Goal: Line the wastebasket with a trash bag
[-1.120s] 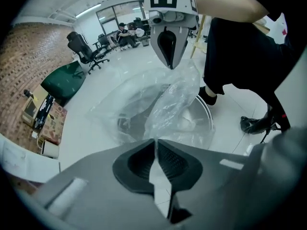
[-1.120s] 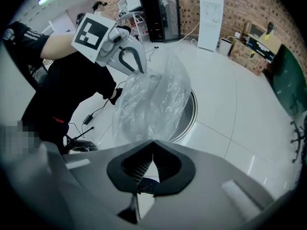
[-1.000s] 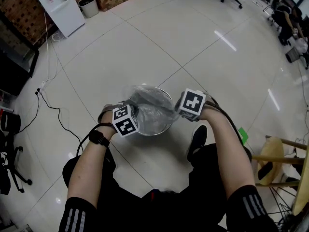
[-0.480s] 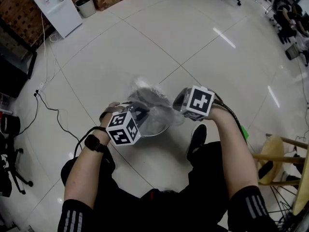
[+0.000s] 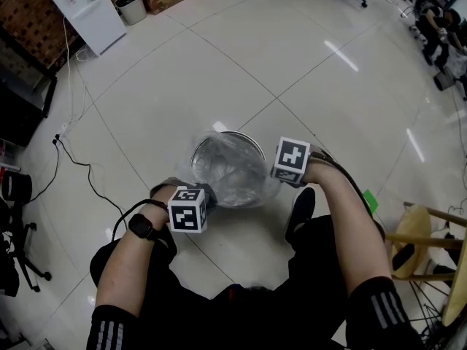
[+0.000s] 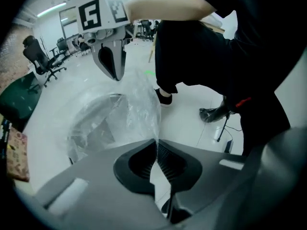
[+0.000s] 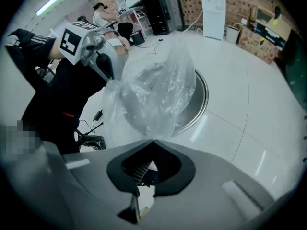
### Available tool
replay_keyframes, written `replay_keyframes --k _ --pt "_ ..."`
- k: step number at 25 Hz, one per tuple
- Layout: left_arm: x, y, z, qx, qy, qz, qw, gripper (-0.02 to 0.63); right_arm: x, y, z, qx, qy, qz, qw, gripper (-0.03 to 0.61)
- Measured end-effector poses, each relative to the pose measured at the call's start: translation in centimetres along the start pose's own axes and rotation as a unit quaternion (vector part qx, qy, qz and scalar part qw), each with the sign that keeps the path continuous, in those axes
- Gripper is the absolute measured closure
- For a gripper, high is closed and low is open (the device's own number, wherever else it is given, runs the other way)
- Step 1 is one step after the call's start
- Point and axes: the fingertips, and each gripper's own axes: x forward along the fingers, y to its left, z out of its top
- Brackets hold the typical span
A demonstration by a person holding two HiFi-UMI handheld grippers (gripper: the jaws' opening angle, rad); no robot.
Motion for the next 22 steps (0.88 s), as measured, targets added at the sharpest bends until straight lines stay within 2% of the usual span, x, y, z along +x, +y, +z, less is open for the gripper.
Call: replay_keyframes --k 4,11,17,22 --pt "1.6 -2.9 -0.4 0.005 0.012 -0.051 0.9986 0.618 2.8 -1.2 -2.8 0.036 0.035 -0.002 0.999 0.571" --pt "4.4 -4.6 -2.2 -0.005 0.040 -0.078 0.9961 0.600 4.6 -2.2 -3.0 0.087 0.037 -0.001 0.996 0.571" --pt "6.3 -4.5 -4.3 -0.025 0.068 -0.074 0.9947 0.585 6.6 -2.3 -3.5 0.105 0.037 0.000 0.994 0.571" --pt "7.1 -3.3 -5.3 -0.037 0.094 -0.059 0.9932 0.583 8.4 -3.9 -3.6 0.142 0.010 -0.019 0.990 0.571"
